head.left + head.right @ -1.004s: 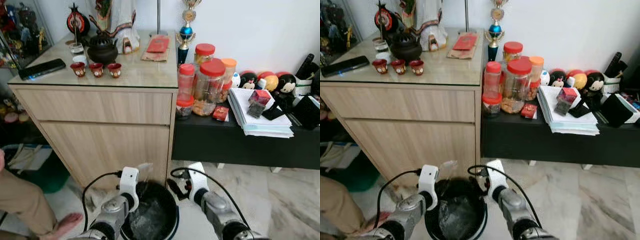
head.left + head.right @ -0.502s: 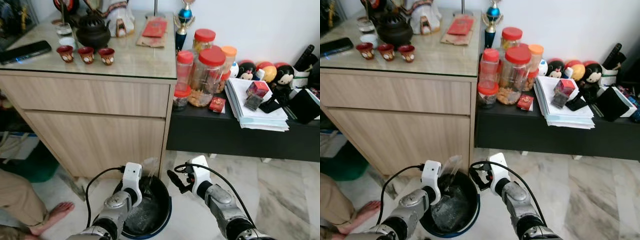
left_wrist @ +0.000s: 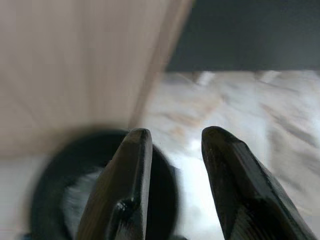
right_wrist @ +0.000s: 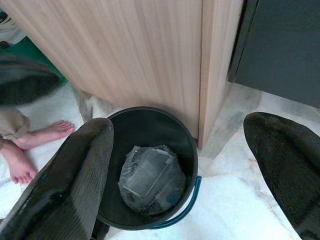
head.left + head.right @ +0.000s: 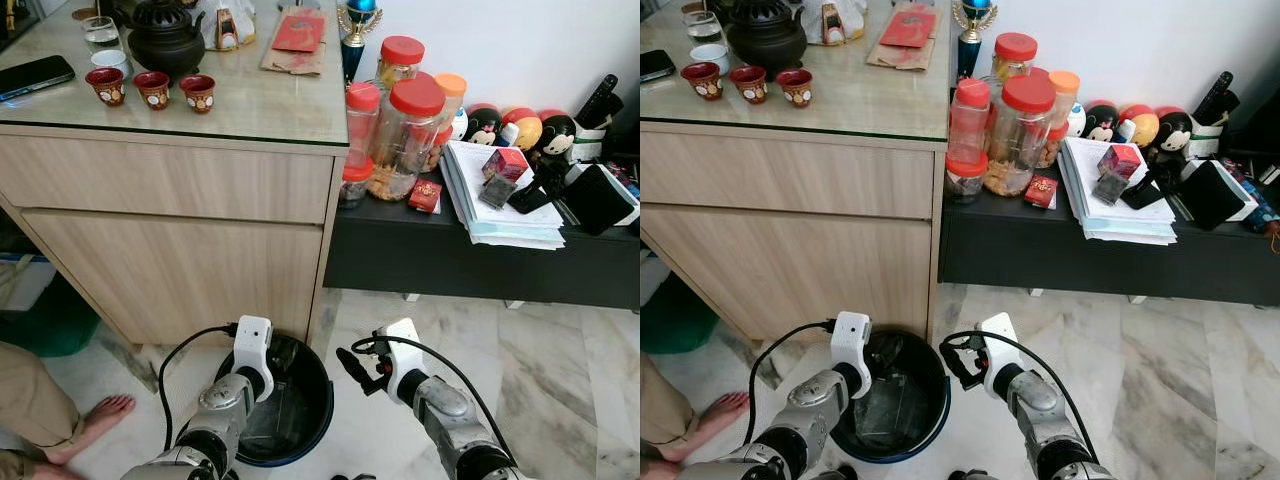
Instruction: Picking trash to rubbish bin
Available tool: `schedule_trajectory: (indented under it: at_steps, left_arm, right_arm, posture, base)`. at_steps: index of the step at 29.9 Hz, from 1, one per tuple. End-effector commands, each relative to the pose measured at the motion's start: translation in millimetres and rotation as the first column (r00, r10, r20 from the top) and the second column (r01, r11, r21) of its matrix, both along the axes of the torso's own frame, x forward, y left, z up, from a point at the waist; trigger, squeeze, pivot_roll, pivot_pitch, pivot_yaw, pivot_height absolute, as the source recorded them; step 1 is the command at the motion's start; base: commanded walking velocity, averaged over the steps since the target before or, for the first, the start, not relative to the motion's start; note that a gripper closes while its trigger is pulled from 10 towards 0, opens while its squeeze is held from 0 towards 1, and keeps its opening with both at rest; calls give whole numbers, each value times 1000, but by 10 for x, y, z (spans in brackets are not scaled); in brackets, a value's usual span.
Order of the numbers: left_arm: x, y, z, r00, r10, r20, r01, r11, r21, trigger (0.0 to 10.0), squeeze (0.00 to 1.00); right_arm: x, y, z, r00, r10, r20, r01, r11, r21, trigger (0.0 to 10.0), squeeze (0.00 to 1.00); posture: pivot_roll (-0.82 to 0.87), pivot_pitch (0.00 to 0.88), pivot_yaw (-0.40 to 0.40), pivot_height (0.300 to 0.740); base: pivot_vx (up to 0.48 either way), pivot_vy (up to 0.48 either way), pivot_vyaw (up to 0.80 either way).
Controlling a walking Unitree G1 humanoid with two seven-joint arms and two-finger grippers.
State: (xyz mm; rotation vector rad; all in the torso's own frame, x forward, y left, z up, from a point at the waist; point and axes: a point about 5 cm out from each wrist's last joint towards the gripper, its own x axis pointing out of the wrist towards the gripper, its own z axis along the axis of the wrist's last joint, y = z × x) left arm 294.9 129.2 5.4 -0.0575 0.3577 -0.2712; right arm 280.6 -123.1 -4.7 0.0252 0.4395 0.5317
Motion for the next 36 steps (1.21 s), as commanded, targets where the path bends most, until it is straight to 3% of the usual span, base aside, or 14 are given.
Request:
schedule_trajectory:
  at_steps: [1,5,7,9,10,12,15,17,21,26,31,36]
  left_arm:
    - [-47,121,-33,998,63,16,-64,997,51,10000,0]
    - [-61,168,-42,996,87,22,-89,993,73,10000,0]
    - [-247,539,-166,970,243,8,-242,961,132,10000,0]
    - [-446,810,-276,940,340,-22,-330,927,179,10000,0]
    - [-575,927,-351,926,374,-57,-357,914,194,10000,0]
    - [-703,1026,-430,907,409,-103,-384,901,202,10000,0]
    - [-734,1037,-453,903,412,-118,-384,900,207,10000,0]
    - [-852,1050,-552,885,426,-188,-384,896,226,10000,0]
    - [-955,1039,-631,859,454,-237,-402,884,237,10000,0]
    - [-970,1012,-645,852,464,-242,-417,881,223,10000,0]
    - [-1061,966,-722,837,463,-290,-396,880,261,10000,0]
    - [-979,957,-663,857,455,-241,-398,882,251,10000,0]
  right_arm:
    - [-49,-43,-59,999,-28,-29,28,1000,-5,10000,0]
    - [-50,-46,-61,999,-33,-29,33,999,-7,10000,0]
    - [-56,-65,-92,996,-76,-46,75,997,-31,10000,0]
    - [-74,-93,-127,991,-114,-65,110,993,-52,10000,0]
    - [-98,-118,-157,988,-132,-79,127,990,-66,10000,0]
    - [-139,-163,-205,981,-162,-103,154,984,-86,10000,0]
    - [-154,-180,-221,979,-171,-112,161,982,-94,10000,0]
    - [-226,-238,-290,969,-198,-147,181,976,-119,10000,0]
    - [-345,-315,-388,952,-238,-192,211,966,-147,10000,0]
    - [-475,-359,-484,931,-273,-241,240,958,-160,10000,0]
    - [-594,-369,-576,903,-316,-290,267,943,-198,10000,0]
    - [-588,-324,-572,906,-310,-289,268,947,-179,10000,0]
  posture:
    - [37,146,-116,740]
    - [37,146,-116,740]
    - [86,118,-88,740]
    - [102,104,-82,740]
    - [110,92,-77,740]
    - [110,84,-71,740]
    - [110,84,-71,740]
    - [102,60,-55,740]
    - [105,45,-45,740]
    - [113,25,-41,740]
    - [110,3,-25,740]
    - [123,0,-21,740]
  base:
    - [0,0,0]
    - [0,0,0]
    - [0,0,0]
    - [0,0,0]
    - [0,0,0]
    - [0,0,0]
    - [0,0,0]
    - [0,0,0]
    - [0,0,0]
    - [0,0,0]
    - [0,0,0]
    - [0,0,0]
